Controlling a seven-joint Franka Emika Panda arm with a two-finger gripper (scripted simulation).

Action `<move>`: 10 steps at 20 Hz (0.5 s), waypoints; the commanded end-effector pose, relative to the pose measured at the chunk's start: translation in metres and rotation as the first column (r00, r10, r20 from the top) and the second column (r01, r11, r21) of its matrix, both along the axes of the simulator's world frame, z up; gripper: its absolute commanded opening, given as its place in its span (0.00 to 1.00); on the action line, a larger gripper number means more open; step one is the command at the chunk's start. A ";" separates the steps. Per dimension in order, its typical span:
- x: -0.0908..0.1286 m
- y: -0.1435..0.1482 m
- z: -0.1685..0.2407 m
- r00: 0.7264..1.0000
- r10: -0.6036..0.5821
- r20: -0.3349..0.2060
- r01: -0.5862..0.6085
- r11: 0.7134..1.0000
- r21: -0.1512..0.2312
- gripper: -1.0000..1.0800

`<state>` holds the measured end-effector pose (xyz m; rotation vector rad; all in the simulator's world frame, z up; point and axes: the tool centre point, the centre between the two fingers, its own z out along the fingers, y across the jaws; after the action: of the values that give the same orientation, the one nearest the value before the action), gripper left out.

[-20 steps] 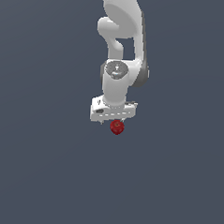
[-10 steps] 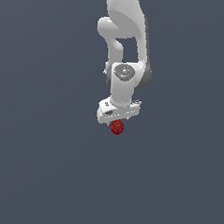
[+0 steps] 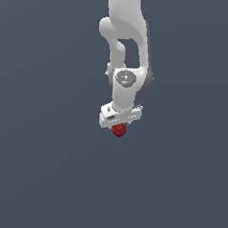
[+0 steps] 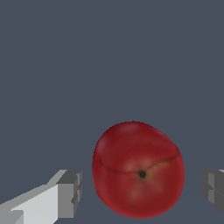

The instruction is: Pick up the object and move it to a goal position.

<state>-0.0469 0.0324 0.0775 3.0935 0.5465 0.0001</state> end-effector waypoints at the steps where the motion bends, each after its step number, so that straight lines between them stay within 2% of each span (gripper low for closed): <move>1: -0.001 0.000 -0.013 1.000 0.002 -0.001 -0.002 1.000 0.000 0.96; 9: 0.000 0.000 -0.031 1.000 0.003 0.000 -0.003 1.000 0.000 0.96; 10: 0.000 0.000 -0.031 1.000 0.003 0.000 -0.003 1.000 0.000 0.00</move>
<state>-0.0476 0.0323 0.0472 3.0929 0.5509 -0.0015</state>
